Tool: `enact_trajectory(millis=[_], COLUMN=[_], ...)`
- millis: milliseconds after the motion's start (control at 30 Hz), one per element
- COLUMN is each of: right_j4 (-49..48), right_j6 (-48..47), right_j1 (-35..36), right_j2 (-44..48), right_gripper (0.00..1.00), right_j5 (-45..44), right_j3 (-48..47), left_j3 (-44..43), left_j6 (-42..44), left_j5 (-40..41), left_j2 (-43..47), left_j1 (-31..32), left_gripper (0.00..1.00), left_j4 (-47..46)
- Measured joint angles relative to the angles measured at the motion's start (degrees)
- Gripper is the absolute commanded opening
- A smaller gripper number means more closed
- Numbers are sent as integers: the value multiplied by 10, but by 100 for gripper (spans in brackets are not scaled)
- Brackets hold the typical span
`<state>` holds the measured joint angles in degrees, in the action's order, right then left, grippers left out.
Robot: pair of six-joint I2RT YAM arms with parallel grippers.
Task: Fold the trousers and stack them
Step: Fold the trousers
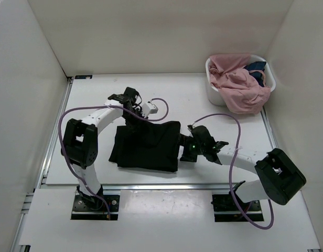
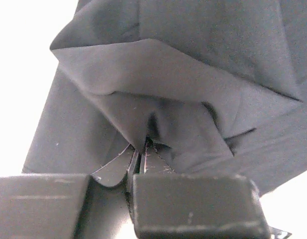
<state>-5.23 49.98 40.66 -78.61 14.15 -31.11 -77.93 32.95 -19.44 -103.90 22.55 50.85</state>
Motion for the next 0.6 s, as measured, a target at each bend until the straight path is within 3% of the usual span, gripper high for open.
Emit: enact_trajectory(millis=[233,600], right_j4=[-13,-42], right_j6=[-44,-52], right_j1=[4,9], right_j2=[4,-128], right_gripper=[99,96], right_j5=[73,131], right_j3=[-35,-75], left_j3=[-77,-94], left_j6=[-70,-147], left_j5=[-67,-136], left_j2=[-14,-105], left_j1=[-92,-180], left_gripper=[14,19], left_j4=[-5,-1])
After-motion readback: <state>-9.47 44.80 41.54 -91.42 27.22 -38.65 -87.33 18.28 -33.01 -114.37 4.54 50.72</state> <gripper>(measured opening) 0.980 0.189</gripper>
